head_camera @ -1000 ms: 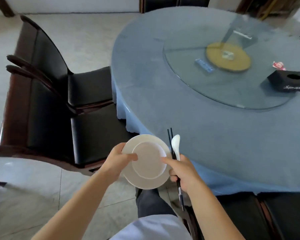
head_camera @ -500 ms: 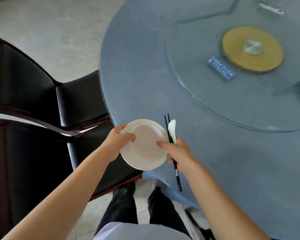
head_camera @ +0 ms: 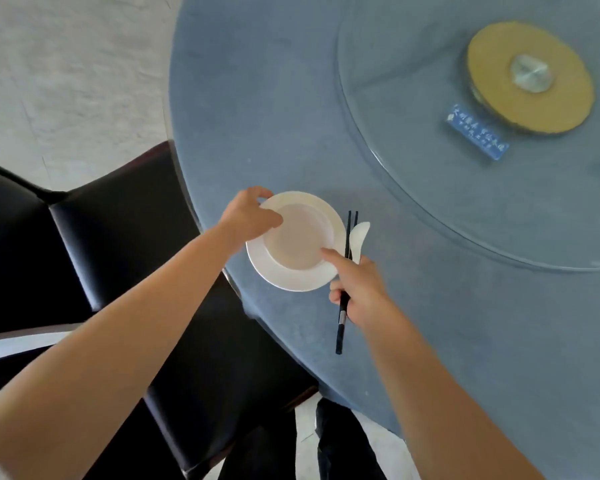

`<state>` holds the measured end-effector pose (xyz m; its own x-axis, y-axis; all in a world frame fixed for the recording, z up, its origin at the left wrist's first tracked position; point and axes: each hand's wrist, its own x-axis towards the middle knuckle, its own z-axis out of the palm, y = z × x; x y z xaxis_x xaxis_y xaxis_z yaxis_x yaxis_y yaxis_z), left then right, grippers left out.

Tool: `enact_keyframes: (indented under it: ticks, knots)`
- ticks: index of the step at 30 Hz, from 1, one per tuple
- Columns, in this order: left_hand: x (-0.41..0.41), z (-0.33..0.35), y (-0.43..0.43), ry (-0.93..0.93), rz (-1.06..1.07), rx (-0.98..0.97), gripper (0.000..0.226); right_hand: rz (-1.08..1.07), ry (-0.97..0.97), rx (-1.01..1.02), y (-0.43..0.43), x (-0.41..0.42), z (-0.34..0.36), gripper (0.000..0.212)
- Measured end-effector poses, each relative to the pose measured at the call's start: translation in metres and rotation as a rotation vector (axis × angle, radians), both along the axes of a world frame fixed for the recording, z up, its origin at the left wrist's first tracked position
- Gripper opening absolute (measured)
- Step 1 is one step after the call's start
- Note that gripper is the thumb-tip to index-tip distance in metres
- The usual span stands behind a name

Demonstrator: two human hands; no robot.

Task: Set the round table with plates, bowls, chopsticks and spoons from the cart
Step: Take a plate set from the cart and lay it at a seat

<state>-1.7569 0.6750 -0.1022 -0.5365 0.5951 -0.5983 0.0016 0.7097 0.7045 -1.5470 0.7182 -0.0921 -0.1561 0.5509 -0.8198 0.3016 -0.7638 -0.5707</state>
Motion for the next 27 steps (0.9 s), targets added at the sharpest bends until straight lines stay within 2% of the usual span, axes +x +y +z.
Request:
enact_keyframes:
  ticks: [3,8,12,15,17,19,20,21,23,25,27]
  knots:
    - [-0.024,-0.011,0.011,0.027,0.002,0.037,0.055,-0.003,-0.037,0.013,0.003,-0.027,-0.011,0.042]
    - [-0.034,-0.02,0.008,0.034,-0.07,0.053,0.061,0.022,-0.043,0.027,-0.002,-0.033,-0.018,0.033]
    - [-0.033,-0.013,-0.003,0.012,-0.076,0.091,0.065,0.035,-0.119,0.06,-0.004,-0.025,-0.011,0.029]
    - [-0.014,0.008,-0.013,0.226,-0.08,0.108,0.06,0.023,-0.178,0.119,-0.005,-0.016,0.002,0.021]
    - [0.019,0.027,-0.021,0.345,0.0,0.217,0.041,0.021,-0.126,0.146,-0.005,-0.008,0.014,0.019]
    - [0.06,0.041,-0.023,0.24,0.072,0.257,0.012,0.068,0.013,0.139,-0.008,0.001,0.029,0.018]
    - [0.079,0.047,-0.02,0.111,0.08,0.252,0.015,0.095,0.115,0.107,-0.012,0.006,0.036,0.018]
    - [0.097,0.051,-0.018,-0.037,0.09,0.23,0.028,0.118,0.218,0.054,-0.017,0.011,0.042,0.022]
    - [0.124,0.062,-0.017,-0.256,0.145,0.193,0.042,0.144,0.367,-0.057,-0.027,0.022,0.051,0.029]
    - [0.142,0.069,-0.023,-0.365,0.198,0.202,0.045,0.154,0.427,-0.098,-0.035,0.036,0.055,0.028]
    - [0.155,0.071,-0.031,-0.424,0.215,0.24,0.04,0.169,0.452,-0.109,-0.039,0.053,0.056,0.025]
